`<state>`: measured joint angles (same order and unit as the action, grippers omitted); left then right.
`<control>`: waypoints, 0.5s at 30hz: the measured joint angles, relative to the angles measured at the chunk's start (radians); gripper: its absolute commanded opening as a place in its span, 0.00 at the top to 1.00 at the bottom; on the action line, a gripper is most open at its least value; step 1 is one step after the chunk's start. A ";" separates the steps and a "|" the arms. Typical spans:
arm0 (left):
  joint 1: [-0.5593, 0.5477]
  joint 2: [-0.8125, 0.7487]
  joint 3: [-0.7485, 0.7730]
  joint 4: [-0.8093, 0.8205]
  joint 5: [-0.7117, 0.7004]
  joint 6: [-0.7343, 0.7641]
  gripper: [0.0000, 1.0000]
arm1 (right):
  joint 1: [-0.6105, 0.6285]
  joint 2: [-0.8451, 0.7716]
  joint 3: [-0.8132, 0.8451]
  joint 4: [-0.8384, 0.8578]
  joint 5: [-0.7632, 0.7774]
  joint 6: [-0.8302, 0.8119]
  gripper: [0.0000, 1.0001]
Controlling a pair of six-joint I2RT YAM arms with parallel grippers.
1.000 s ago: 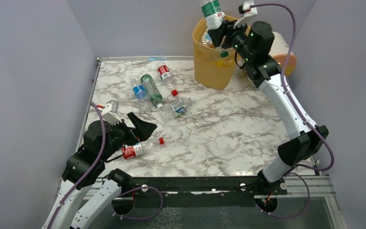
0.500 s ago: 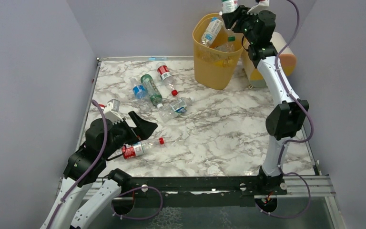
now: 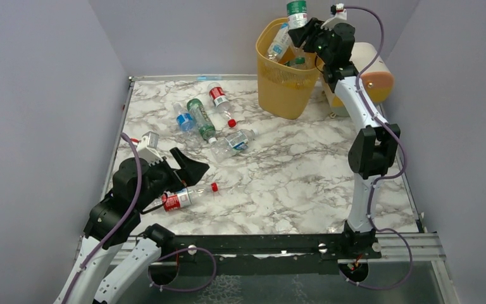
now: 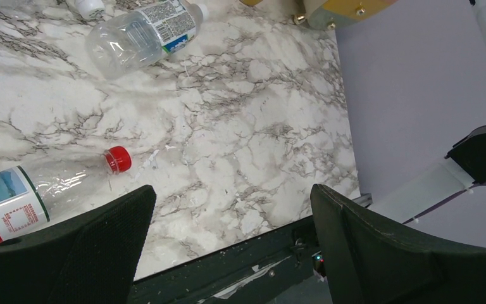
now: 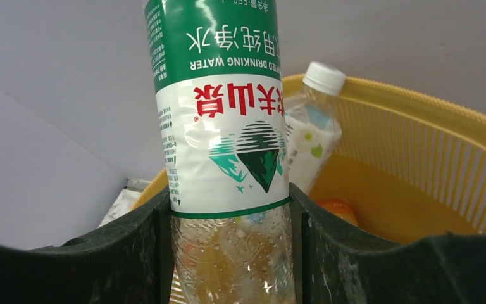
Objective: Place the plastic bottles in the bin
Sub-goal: Place the plastic bottle in the trash bin.
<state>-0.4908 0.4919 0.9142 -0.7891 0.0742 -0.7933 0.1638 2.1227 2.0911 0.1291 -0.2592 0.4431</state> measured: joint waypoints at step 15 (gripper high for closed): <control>0.000 -0.018 -0.004 -0.003 0.000 0.000 0.01 | -0.004 -0.099 -0.179 0.057 0.010 -0.006 0.39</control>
<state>-0.4908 0.4744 0.9100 -0.7918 0.0746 -0.7937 0.1600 2.0235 1.9118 0.1860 -0.2493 0.4374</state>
